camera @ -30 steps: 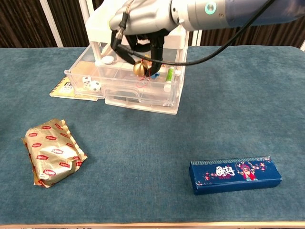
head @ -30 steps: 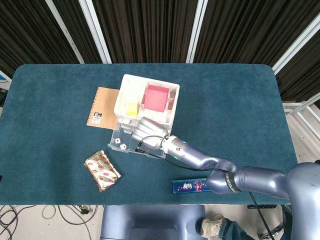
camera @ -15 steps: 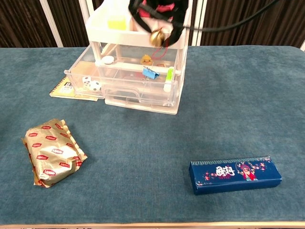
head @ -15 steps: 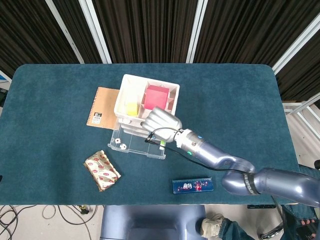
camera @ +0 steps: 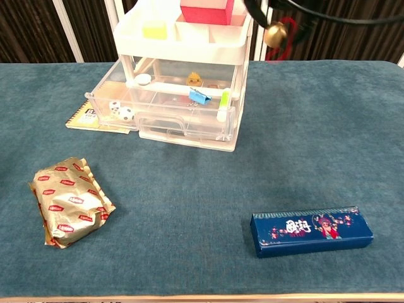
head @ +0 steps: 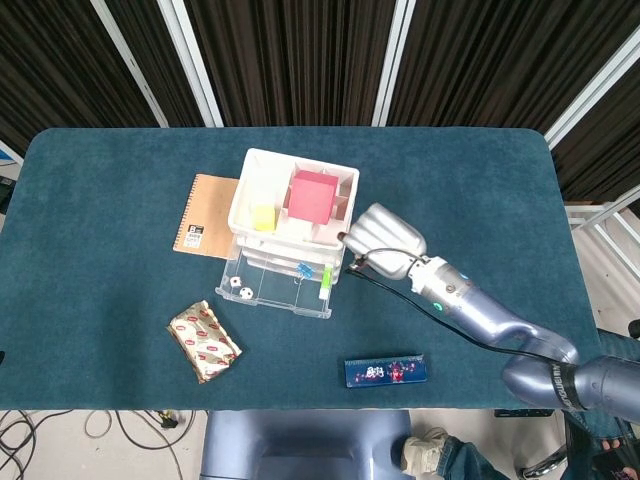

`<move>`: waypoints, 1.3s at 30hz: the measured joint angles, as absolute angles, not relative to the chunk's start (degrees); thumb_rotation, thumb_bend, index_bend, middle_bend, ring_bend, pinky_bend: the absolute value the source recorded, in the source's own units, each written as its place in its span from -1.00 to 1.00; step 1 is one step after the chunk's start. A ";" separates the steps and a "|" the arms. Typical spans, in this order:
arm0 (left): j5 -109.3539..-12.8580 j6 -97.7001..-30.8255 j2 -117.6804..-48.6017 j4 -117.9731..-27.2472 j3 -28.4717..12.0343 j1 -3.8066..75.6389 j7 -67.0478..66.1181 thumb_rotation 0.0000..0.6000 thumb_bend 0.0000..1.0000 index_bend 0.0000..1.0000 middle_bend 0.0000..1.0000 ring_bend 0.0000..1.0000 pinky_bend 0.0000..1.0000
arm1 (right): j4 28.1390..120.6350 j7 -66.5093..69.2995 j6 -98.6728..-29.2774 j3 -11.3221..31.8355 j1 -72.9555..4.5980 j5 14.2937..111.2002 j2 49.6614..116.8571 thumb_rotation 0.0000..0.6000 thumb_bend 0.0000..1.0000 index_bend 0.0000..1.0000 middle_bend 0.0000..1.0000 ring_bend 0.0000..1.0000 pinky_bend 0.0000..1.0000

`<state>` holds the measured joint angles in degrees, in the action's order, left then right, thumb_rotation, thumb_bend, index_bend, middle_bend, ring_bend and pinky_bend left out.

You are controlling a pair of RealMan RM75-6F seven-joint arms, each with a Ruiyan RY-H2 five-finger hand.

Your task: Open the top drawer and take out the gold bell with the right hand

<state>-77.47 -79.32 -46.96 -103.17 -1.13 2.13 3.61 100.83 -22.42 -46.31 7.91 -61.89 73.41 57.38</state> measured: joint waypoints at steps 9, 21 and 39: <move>-77.47 -79.38 -47.05 -103.26 -1.11 2.13 3.22 1.00 -0.47 -0.76 -1.00 -0.97 -0.39 | 97.78 -20.45 -45.44 3.24 -57.07 73.81 57.28 1.00 -0.47 0.19 0.75 0.99 1.00; -77.21 -79.00 -47.15 -103.07 -1.10 2.27 3.06 1.00 -0.47 -0.76 -1.00 -0.97 -0.39 | 86.72 -20.54 -41.99 -1.49 -53.28 72.93 67.92 1.00 -0.47 0.19 0.75 0.99 1.00; -76.59 -78.53 -47.09 -102.89 -1.15 2.37 3.05 1.00 -0.47 -0.76 -1.00 -0.97 -0.39 | 72.05 -22.60 -38.75 -4.37 -49.43 70.57 81.88 1.00 -0.47 0.20 0.75 0.99 1.00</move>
